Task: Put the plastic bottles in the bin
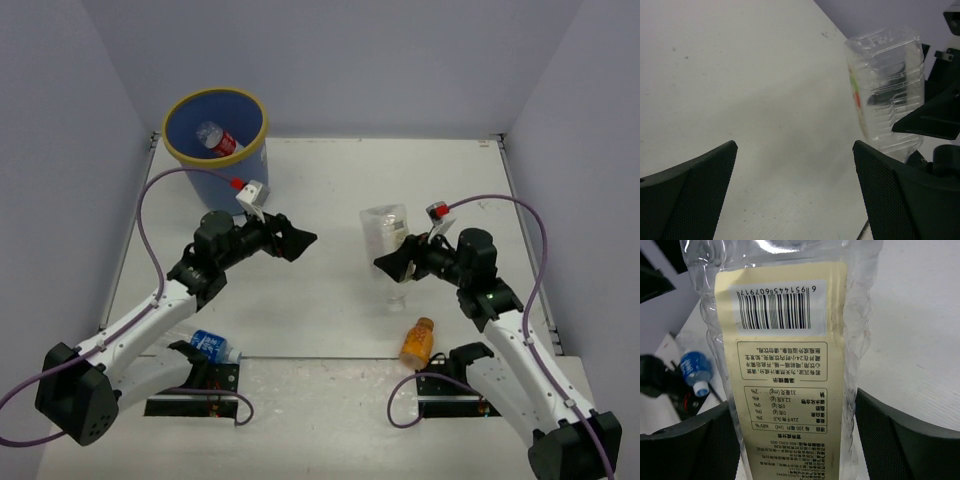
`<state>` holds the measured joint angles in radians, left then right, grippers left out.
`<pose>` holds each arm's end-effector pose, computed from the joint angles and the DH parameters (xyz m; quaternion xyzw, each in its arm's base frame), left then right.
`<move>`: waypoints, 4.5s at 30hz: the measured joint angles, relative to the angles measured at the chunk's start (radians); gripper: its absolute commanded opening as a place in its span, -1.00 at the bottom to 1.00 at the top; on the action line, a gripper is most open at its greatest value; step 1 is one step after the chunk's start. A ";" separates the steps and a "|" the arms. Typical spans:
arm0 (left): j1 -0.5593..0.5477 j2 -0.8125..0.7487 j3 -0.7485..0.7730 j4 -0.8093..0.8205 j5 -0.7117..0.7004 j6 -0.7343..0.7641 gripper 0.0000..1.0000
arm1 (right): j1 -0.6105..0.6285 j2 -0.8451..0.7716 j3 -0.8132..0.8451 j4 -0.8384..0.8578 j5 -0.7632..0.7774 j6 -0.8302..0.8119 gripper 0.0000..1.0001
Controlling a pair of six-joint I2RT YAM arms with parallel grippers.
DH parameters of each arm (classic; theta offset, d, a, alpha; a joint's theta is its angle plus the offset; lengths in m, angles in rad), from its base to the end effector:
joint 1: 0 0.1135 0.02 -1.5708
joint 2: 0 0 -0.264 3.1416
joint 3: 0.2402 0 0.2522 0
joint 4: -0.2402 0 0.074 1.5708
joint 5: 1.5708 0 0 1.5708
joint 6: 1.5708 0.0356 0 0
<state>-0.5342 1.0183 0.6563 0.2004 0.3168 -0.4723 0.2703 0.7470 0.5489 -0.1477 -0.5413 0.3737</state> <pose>0.1994 -0.1308 0.2902 0.1254 0.7488 -0.4138 0.5024 0.1653 0.0648 0.2681 -0.1128 0.7953 0.3828 0.4563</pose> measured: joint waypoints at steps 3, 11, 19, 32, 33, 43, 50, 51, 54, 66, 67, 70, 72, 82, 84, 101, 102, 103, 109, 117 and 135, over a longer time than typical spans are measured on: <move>-0.050 0.006 -0.013 0.060 0.047 -0.012 1.00 | 0.072 0.028 -0.001 0.021 -0.084 -0.032 -0.70; -0.147 0.082 -0.013 0.208 0.148 -0.015 1.00 | 0.120 0.106 -0.001 0.082 -0.234 -0.051 -0.77; -0.172 0.154 -0.014 0.330 0.296 -0.010 1.00 | 0.121 0.096 -0.024 0.188 -0.411 -0.027 -0.99; -0.184 0.224 -0.015 0.548 0.404 -0.040 1.00 | 0.127 0.156 -0.037 0.325 -0.580 0.002 -1.00; -0.187 0.232 -0.015 0.559 0.408 -0.042 1.00 | 0.128 0.156 -0.040 0.330 -0.586 0.003 -1.00; -0.215 0.272 0.003 0.587 0.427 -0.041 0.52 | 0.131 0.144 -0.058 0.337 -0.604 0.006 -1.00; -0.242 0.291 0.023 0.597 0.420 -0.028 -0.99 | 0.139 0.156 -0.057 0.322 -0.609 -0.006 -1.00; -0.241 0.290 0.024 0.597 0.417 -0.027 -1.00 | 0.138 0.154 -0.057 0.320 -0.606 -0.011 -1.00; -0.242 0.280 0.025 0.578 0.391 -0.024 -1.00 | 0.137 0.146 -0.057 0.306 -0.584 -0.026 -0.82; -0.267 0.109 0.009 0.414 0.100 0.076 -1.00 | 0.143 0.050 -0.004 0.115 -0.321 -0.034 0.97; -0.267 0.093 0.009 0.397 0.057 0.089 -1.00 | 0.144 0.034 -0.004 0.098 -0.297 -0.033 0.98; -0.267 0.060 0.009 0.347 -0.067 0.124 -1.00 | 0.144 -0.024 -0.004 0.061 -0.242 -0.027 0.97; -0.267 0.055 0.009 0.321 -0.130 0.141 -1.00 | 0.144 -0.060 -0.003 0.043 -0.208 -0.024 0.97; -0.251 0.068 0.171 0.118 -0.455 0.254 -1.00 | 0.144 -0.163 0.006 -0.034 0.046 0.024 0.97; -0.229 0.079 0.268 0.088 -0.500 0.280 -1.00 | 0.144 -0.179 0.006 -0.042 0.109 0.041 0.97; 0.154 0.419 0.918 0.172 -0.821 0.504 -1.00 | 0.144 -0.125 0.006 -0.132 0.429 0.121 0.97; 0.178 0.448 0.934 0.174 -0.827 0.512 -1.00 | 0.144 -0.125 0.006 -0.132 0.435 0.121 0.97; 0.198 0.474 0.941 0.175 -0.841 0.518 -0.98 | 0.144 -0.125 0.006 -0.132 0.443 0.121 0.97; 0.267 0.614 0.988 0.124 -0.904 0.553 1.00 | 0.143 -0.123 0.006 -0.139 0.473 0.123 0.97; 0.283 0.646 1.061 -0.047 -0.829 0.558 1.00 | 0.143 -0.086 0.006 -0.136 0.413 0.083 0.98; 0.285 0.032 0.631 -0.289 -0.276 0.266 1.00 | 0.374 0.120 0.028 -0.001 0.206 -0.029 0.97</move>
<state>-0.2493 1.0503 1.2875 -0.0891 0.0407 -0.2062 0.6442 0.8673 0.5770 -0.1486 -0.3355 0.3450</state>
